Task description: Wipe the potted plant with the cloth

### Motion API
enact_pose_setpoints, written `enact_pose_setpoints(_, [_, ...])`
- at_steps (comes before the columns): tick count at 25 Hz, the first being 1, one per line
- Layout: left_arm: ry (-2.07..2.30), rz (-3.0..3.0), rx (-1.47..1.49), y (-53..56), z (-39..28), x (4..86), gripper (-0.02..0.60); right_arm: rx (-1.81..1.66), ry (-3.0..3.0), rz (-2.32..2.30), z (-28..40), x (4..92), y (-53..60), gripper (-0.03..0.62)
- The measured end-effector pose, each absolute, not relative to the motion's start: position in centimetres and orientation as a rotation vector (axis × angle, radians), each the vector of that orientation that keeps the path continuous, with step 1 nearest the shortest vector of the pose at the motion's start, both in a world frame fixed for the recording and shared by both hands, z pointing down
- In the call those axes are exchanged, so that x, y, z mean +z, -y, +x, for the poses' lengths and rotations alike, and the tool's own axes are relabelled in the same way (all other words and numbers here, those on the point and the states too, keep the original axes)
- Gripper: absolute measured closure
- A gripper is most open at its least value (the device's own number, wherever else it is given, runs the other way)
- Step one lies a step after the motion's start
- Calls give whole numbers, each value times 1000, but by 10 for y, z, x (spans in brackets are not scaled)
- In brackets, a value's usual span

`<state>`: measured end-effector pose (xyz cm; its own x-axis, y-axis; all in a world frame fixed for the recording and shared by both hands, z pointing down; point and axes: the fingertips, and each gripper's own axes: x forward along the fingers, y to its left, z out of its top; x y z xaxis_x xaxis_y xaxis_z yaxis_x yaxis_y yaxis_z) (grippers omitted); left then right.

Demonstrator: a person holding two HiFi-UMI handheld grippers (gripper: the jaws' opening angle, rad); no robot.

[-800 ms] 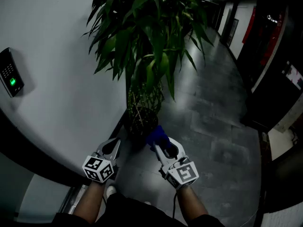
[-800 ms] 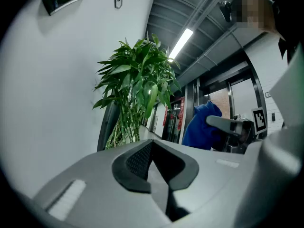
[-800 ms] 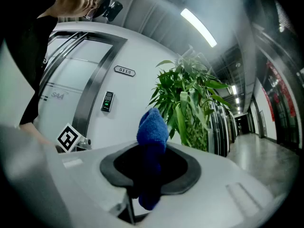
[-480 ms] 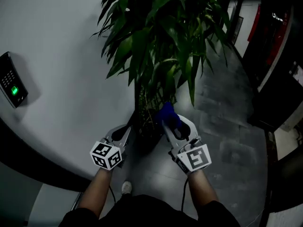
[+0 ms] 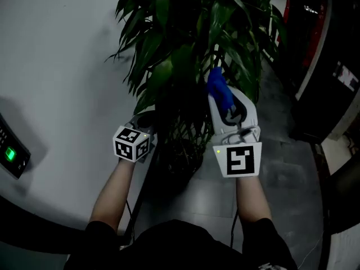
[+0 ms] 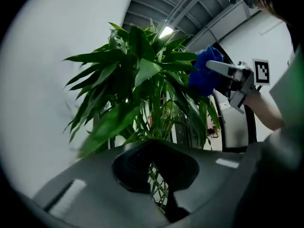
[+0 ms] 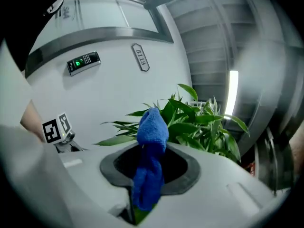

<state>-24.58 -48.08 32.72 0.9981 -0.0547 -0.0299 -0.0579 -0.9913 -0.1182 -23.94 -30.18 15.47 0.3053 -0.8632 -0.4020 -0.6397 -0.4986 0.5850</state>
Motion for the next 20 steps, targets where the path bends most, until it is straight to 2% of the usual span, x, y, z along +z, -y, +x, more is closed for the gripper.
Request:
enact_pose_setpoints(7, [45,-2904,22,470,-184,300,575,-1065,1215,2127,-244,129,345,488])
enact_pose_setpoints(20, [191,-2860,148,419,-175,263,575,-899,1384,1931,-225,166,396,488])
